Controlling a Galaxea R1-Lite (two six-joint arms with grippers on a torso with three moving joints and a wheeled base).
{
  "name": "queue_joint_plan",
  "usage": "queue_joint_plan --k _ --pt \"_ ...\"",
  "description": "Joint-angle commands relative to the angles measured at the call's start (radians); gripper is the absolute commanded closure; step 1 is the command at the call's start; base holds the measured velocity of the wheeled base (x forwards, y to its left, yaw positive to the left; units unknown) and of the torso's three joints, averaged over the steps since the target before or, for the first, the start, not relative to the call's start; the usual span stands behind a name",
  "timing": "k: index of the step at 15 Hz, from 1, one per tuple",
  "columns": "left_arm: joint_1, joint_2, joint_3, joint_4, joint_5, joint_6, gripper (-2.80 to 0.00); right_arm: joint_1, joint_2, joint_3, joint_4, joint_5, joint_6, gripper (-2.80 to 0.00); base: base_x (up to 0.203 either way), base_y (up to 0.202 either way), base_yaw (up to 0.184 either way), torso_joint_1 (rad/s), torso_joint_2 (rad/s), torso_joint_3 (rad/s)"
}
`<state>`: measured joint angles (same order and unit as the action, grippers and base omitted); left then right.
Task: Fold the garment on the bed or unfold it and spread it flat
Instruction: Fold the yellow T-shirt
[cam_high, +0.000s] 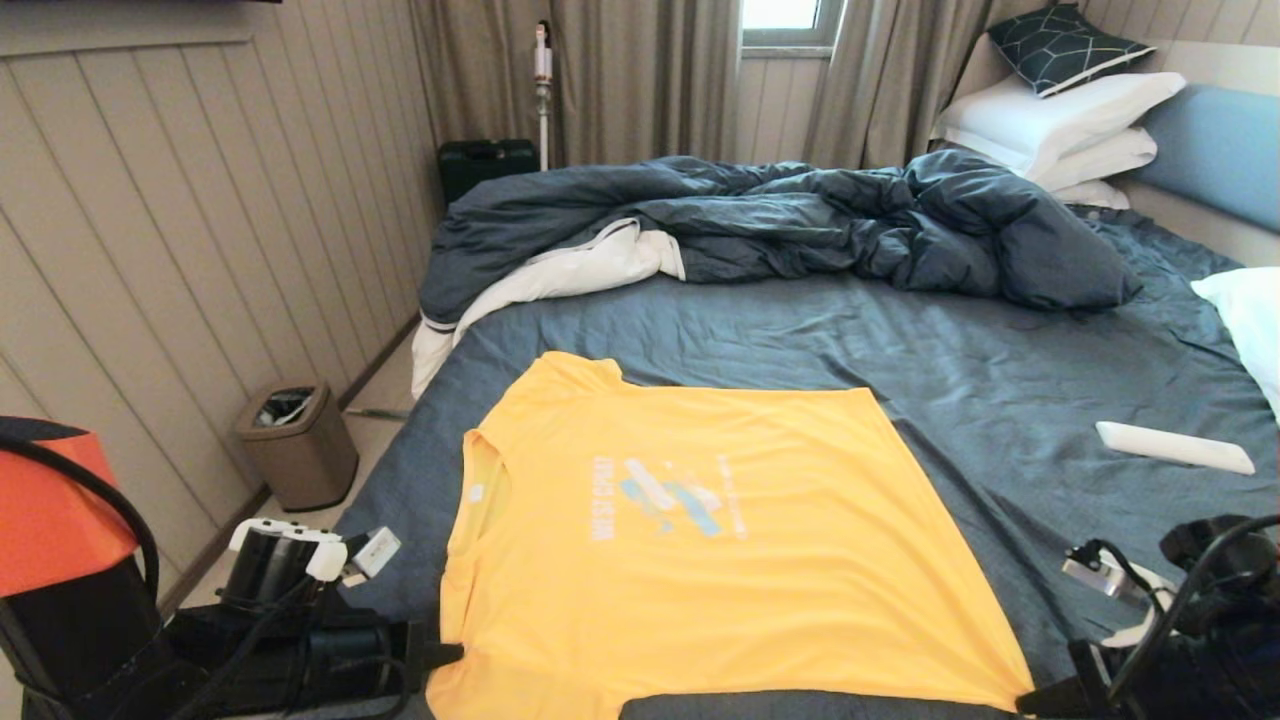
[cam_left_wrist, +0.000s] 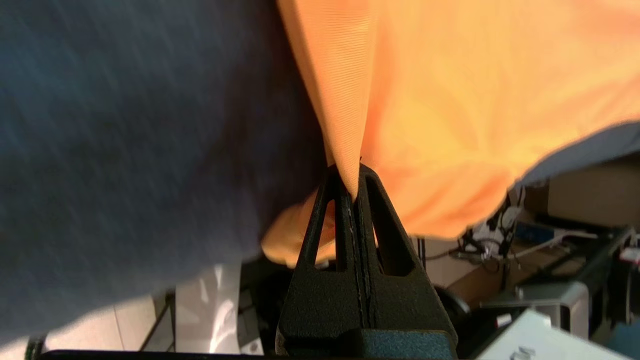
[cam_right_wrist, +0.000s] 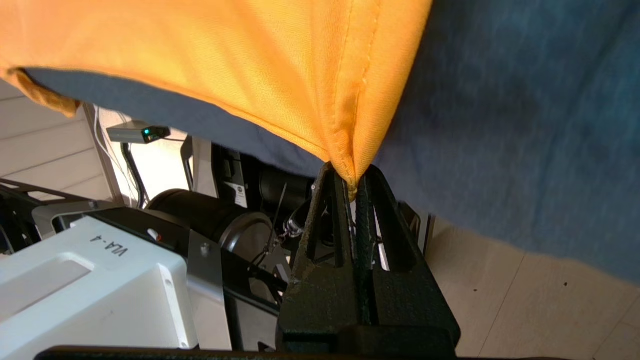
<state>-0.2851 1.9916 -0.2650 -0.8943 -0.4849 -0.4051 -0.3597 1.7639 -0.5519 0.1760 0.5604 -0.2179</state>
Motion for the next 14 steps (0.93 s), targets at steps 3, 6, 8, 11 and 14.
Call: queue_joint_plan --k 3,6,8,11,14 --pt "-0.014 -0.062 0.048 -0.001 -0.001 -0.003 0.0 -0.021 -0.062 0.03 0.007 0.0 -0.007 0.0 0.0 0.0 0.0 0.0 0.0 0.0" --pt "-0.014 -0.128 0.041 0.071 -0.001 -0.003 0.0 -0.044 -0.084 0.035 0.017 -0.001 -0.012 0.0 0.0 0.0 0.0 0.0 0.0 0.0" --pt "-0.014 -0.185 0.025 0.156 -0.003 -0.002 0.0 -0.055 -0.107 0.035 0.068 -0.005 -0.037 0.0 0.0 0.0 0.0 0.0 0.0 0.0" --pt "-0.014 -0.22 0.024 0.222 -0.006 0.002 0.0 -0.106 -0.171 0.022 0.177 -0.01 -0.101 0.0 0.0 0.0 0.0 0.0 0.0 0.0" --pt "-0.014 -0.241 0.044 0.236 -0.006 0.002 0.0 -0.133 -0.22 0.021 0.23 -0.048 -0.112 0.0 0.0 0.0 0.0 0.0 0.0 0.0"
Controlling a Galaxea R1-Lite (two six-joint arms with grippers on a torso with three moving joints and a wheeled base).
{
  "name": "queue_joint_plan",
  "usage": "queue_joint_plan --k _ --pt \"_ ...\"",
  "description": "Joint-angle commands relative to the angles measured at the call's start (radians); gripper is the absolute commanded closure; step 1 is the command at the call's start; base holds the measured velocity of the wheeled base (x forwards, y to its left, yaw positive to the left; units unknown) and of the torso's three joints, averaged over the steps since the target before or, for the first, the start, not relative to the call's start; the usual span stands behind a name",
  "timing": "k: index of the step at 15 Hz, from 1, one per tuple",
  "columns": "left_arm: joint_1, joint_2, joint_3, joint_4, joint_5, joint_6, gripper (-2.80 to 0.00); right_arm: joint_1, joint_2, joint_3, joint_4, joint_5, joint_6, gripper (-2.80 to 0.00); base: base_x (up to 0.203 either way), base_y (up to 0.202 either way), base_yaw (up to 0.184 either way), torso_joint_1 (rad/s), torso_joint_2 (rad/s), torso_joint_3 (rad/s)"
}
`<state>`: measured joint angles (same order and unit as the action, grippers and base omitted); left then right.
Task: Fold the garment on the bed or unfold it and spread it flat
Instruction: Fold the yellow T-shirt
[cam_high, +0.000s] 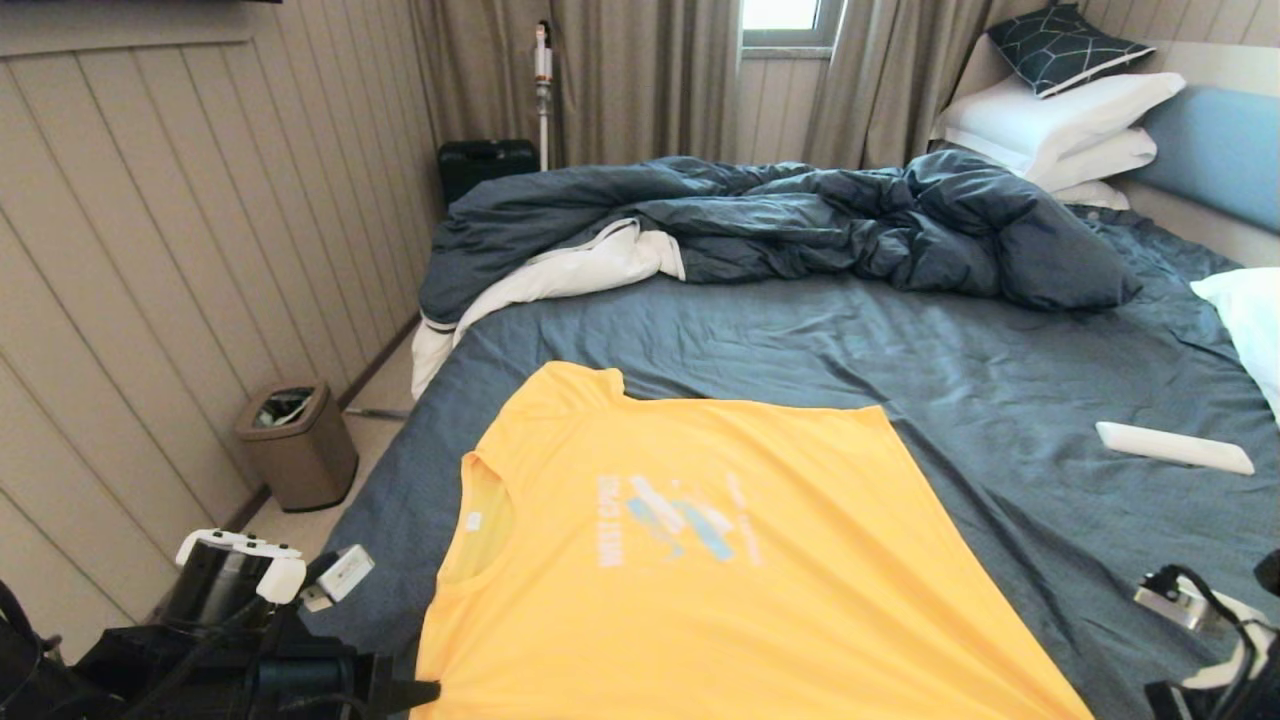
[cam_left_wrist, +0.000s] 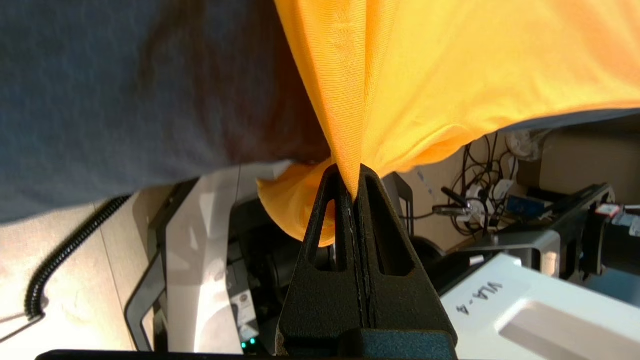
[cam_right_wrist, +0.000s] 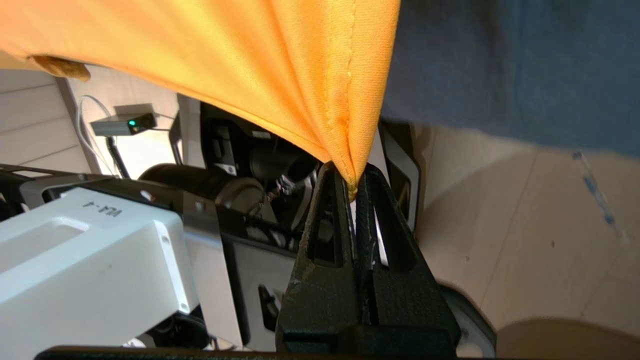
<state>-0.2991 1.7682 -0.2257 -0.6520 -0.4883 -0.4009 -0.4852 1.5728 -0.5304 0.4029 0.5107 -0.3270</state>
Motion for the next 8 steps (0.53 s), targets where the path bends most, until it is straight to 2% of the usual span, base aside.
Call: queue_joint_plan --k 1,8 --pt "0.0 -0.033 0.008 0.009 -0.003 -0.002 0.0 -0.018 -0.033 0.002 0.008 0.0 -0.004 0.0 0.0 0.0 0.0 0.0 0.0 0.0" --pt "-0.001 -0.177 0.017 0.209 -0.008 0.007 0.0 -0.036 -0.071 0.083 0.008 -0.022 -0.01 0.0 0.0 0.0 0.0 0.0 0.0 0.0"
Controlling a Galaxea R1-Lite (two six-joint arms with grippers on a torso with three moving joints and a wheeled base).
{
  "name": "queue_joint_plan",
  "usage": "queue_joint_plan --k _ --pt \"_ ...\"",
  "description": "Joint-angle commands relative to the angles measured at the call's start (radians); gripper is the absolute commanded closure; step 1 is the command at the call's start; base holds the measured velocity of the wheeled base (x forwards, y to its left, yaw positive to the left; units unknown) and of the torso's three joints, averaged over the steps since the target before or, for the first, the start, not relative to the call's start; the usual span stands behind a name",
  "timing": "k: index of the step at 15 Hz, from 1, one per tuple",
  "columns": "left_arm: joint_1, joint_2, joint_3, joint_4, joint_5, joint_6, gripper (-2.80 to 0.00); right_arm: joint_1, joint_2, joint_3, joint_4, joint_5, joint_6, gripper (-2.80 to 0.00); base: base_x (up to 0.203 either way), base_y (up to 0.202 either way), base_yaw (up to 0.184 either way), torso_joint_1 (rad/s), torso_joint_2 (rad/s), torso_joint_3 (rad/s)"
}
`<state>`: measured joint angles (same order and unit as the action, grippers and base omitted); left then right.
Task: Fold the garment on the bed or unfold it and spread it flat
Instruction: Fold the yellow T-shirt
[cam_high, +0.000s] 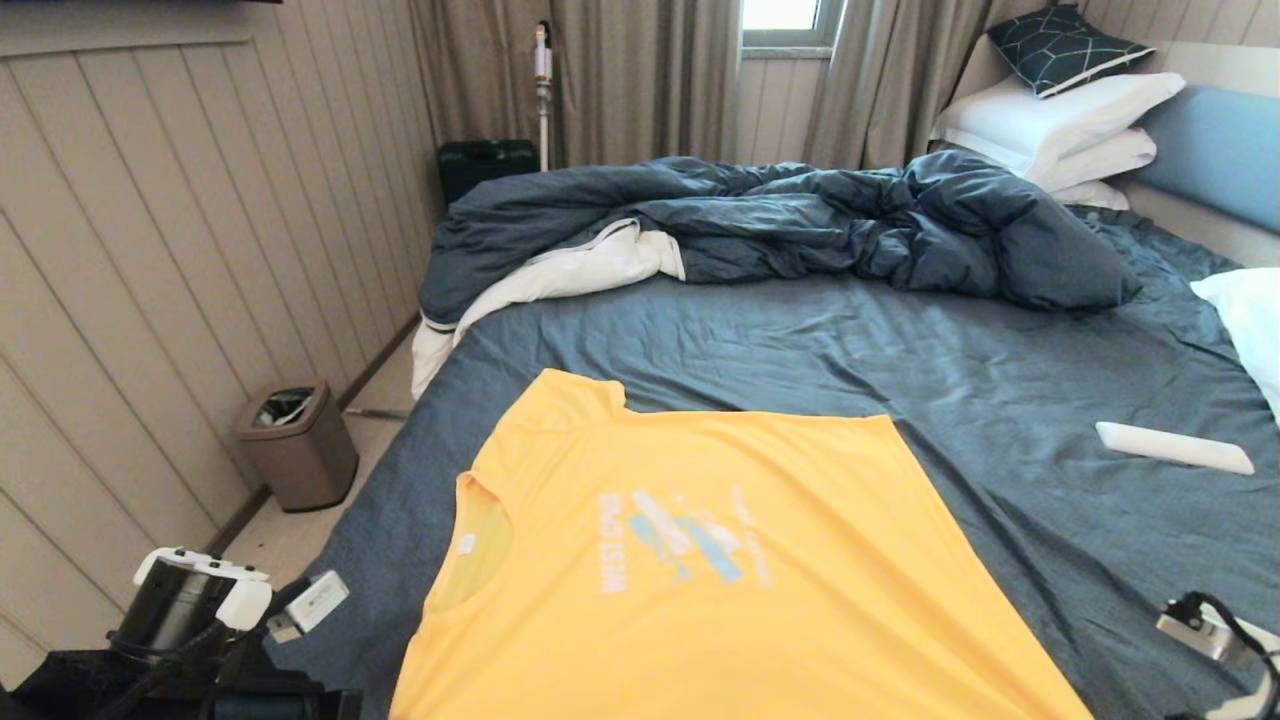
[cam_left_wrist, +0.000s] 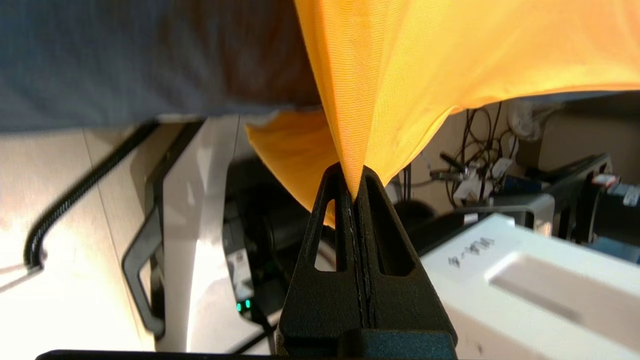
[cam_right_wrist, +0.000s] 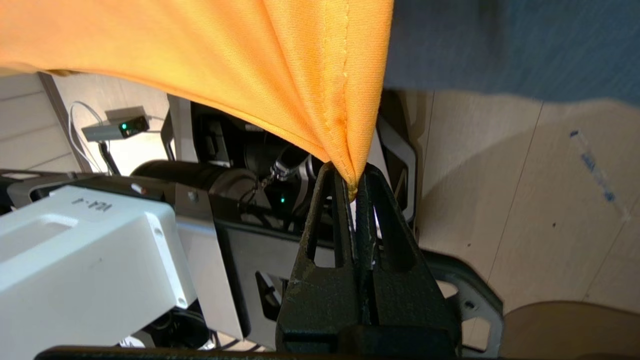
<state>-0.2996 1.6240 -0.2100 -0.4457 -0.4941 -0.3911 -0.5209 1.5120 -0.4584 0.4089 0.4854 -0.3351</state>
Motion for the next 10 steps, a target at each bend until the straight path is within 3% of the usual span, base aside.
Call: queue_joint_plan --k 1,5,10 --pt "-0.001 -0.043 0.01 0.008 -0.003 -0.003 0.0 -0.001 -0.013 0.022 0.002 0.002 -0.003 0.0 0.0 0.0 0.0 0.0 0.0 0.0" --pt "-0.021 -0.053 0.02 0.011 -0.004 -0.003 0.0 -0.031 -0.026 0.039 0.001 -0.006 -0.01 0.0 0.0 0.0 0.0 0.0 0.0 0.0" --pt "-0.005 -0.045 -0.085 0.016 -0.003 -0.005 0.0 -0.051 -0.029 -0.091 0.004 0.004 -0.013 0.0 0.0 0.0 0.0 0.0 0.0 0.0"
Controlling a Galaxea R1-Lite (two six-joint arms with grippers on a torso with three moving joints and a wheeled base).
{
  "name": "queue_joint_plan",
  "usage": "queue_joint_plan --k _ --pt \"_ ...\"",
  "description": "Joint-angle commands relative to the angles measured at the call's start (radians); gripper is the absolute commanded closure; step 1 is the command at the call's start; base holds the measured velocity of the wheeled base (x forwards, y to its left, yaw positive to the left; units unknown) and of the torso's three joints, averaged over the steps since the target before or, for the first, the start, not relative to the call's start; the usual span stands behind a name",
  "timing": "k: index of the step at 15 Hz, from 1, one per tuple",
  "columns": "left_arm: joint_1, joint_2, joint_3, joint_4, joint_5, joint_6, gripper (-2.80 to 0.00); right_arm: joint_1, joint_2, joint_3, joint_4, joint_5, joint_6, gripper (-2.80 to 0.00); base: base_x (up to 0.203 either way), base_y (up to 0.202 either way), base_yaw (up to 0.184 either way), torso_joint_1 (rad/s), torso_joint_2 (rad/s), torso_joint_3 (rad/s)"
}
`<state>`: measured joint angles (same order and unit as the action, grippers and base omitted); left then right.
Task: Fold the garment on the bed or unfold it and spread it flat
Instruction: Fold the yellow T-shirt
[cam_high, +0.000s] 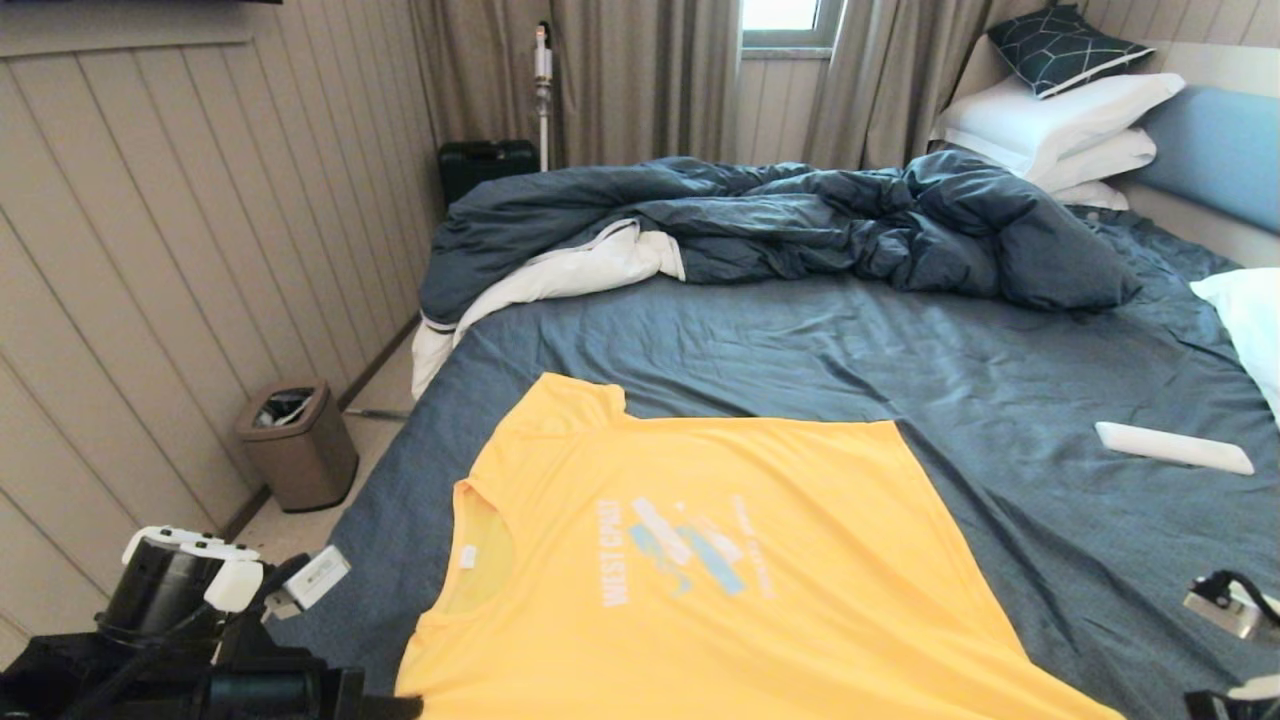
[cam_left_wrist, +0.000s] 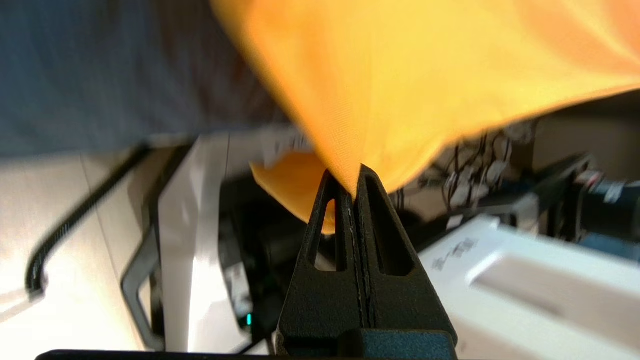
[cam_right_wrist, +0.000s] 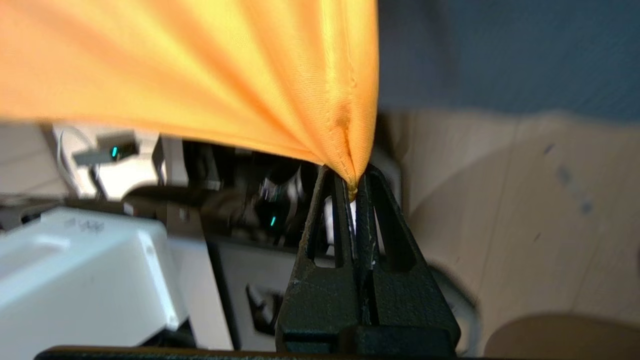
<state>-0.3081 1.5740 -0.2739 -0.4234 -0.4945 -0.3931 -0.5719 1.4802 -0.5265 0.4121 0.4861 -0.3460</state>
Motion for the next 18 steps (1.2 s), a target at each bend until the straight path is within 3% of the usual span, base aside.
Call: queue_joint_plan --k 1,4,11,18 --pt "0.015 0.01 -0.063 0.014 -0.003 -0.002 0.0 0.002 0.016 -0.06 0.002 0.007 0.002 0.0 0.0 0.0 0.0 0.0 0.0 0.0" --pt "0.041 0.064 -0.199 0.101 -0.013 -0.001 0.0 0.018 0.101 -0.151 0.015 0.017 0.016 0.0 0.0 0.0 0.0 0.0 0.0 0.0" --pt "0.132 0.251 -0.353 0.104 -0.048 0.013 0.0 0.17 0.273 -0.325 0.011 0.02 0.145 0.0 0.0 0.0 0.0 0.0 0.0 0.0" --pt "0.134 0.379 -0.478 0.108 -0.056 0.016 0.0 0.185 0.369 -0.429 0.01 0.018 0.154 0.0 0.0 0.0 0.0 0.0 0.0 0.0"
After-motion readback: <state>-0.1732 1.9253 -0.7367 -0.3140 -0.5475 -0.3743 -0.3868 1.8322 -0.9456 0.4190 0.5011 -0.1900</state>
